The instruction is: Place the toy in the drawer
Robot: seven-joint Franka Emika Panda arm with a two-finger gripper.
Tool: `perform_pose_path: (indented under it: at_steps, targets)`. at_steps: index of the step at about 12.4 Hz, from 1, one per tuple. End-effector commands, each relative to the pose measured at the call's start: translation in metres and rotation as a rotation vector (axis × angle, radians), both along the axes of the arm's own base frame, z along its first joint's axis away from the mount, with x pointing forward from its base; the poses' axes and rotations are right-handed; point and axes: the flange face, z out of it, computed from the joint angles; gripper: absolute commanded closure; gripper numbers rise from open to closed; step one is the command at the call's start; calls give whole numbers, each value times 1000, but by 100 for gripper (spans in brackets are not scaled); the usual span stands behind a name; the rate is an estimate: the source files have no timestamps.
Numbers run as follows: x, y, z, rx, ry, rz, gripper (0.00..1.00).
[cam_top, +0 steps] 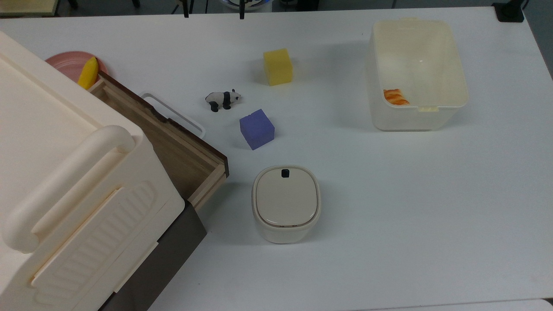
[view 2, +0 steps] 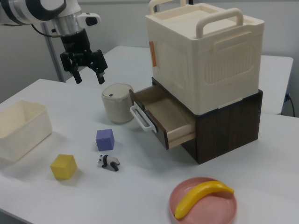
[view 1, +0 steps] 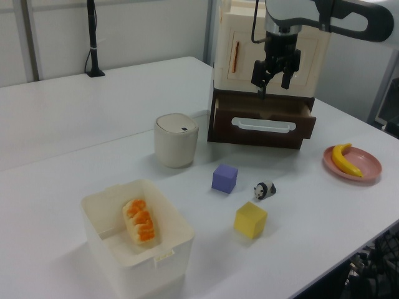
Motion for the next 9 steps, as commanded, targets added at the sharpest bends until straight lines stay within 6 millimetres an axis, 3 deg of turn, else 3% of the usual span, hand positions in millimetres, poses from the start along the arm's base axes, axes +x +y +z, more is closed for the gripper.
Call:
perform_pose_path:
  at_steps: [1,7,9]
  targets:
    - [-4,-1,-2,-9,-5,20,0]
    - [-4,-1,-2,-9,-4,22,0]
    - [-5,4,-23,-25,29,37,0]
